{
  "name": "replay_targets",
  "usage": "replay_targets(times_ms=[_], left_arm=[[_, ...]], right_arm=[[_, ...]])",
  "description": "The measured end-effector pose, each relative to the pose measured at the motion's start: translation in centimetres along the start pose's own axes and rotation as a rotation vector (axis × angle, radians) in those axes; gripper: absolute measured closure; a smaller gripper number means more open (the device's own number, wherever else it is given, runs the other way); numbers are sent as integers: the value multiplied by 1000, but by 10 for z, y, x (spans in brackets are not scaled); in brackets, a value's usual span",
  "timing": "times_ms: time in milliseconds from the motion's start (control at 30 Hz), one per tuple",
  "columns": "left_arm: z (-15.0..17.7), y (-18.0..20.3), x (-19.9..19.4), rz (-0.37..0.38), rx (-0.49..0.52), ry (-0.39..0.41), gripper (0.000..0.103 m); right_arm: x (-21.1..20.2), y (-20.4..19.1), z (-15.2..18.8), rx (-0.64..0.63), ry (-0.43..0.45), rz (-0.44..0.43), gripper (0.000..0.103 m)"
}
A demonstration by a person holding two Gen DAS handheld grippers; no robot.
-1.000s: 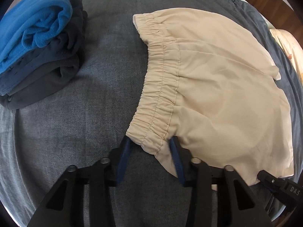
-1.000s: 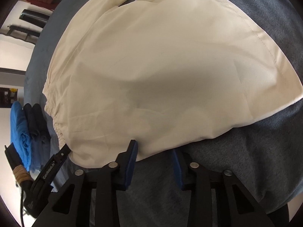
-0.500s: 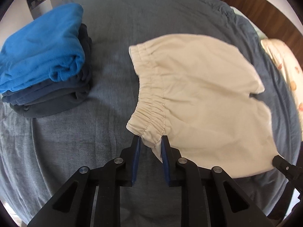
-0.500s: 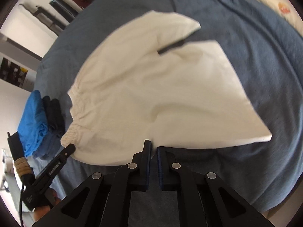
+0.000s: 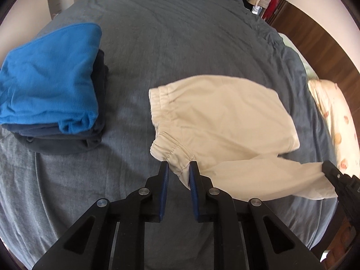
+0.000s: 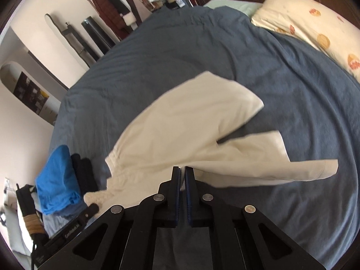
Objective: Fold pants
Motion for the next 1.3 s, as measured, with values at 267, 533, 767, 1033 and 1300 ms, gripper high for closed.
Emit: replay_targets(times_ms=[267, 533, 767, 1033, 1300], left_arm=[[-32, 12, 15, 23, -17, 11, 84], [-68, 19, 40, 39, -51, 11, 84], [-95, 13, 65, 29, -104, -7, 84], [-113, 7, 96, -59, -61, 12, 97], [-114, 27, 91, -41, 123, 72, 65]], right_arm=[[28, -8, -44, -9, 80, 0, 98], [66, -12, -78, -24, 98, -4, 100], [94, -16, -113, -13, 137, 3, 101], [120, -13, -149, -41, 148, 45, 101], [127, -6, -145, -171, 63, 129, 91]])
Point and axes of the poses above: each gripper's, at about its wrist camera, not at the fingertips, and x roughly the way its jaws point, y to its right, z to its underside, the point moved 5 cm from there along x, roughly the way its jaws point, and after that the axes turned 6 degrees about -x, right-handed, at the moved point
